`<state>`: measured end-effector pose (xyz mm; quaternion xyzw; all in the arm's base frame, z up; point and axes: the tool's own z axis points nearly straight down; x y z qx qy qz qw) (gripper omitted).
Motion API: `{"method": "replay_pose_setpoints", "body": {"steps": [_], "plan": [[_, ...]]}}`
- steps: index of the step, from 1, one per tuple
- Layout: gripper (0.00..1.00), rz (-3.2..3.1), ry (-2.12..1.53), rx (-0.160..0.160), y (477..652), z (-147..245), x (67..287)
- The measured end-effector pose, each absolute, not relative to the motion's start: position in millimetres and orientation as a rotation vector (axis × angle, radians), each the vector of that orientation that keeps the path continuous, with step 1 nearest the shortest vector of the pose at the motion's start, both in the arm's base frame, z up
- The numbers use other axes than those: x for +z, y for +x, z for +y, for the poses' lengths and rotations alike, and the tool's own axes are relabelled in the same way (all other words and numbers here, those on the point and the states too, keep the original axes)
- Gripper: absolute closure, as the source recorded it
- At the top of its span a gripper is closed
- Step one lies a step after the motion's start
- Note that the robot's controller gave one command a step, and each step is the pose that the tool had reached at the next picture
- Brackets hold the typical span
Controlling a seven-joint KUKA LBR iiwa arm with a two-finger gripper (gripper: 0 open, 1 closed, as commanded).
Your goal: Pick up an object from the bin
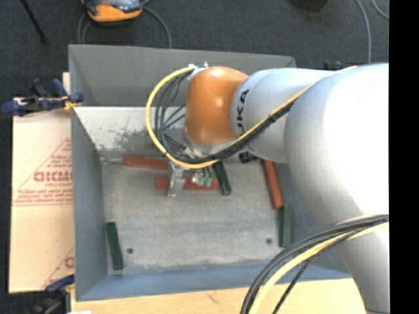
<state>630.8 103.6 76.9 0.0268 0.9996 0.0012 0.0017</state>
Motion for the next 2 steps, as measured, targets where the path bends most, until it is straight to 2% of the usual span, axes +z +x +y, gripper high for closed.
{"method": "replay_pose_setpoints", "body": {"steps": [2], "plan": [[1.0,3.139,0.084,0.004,630.6,103,119]]}}
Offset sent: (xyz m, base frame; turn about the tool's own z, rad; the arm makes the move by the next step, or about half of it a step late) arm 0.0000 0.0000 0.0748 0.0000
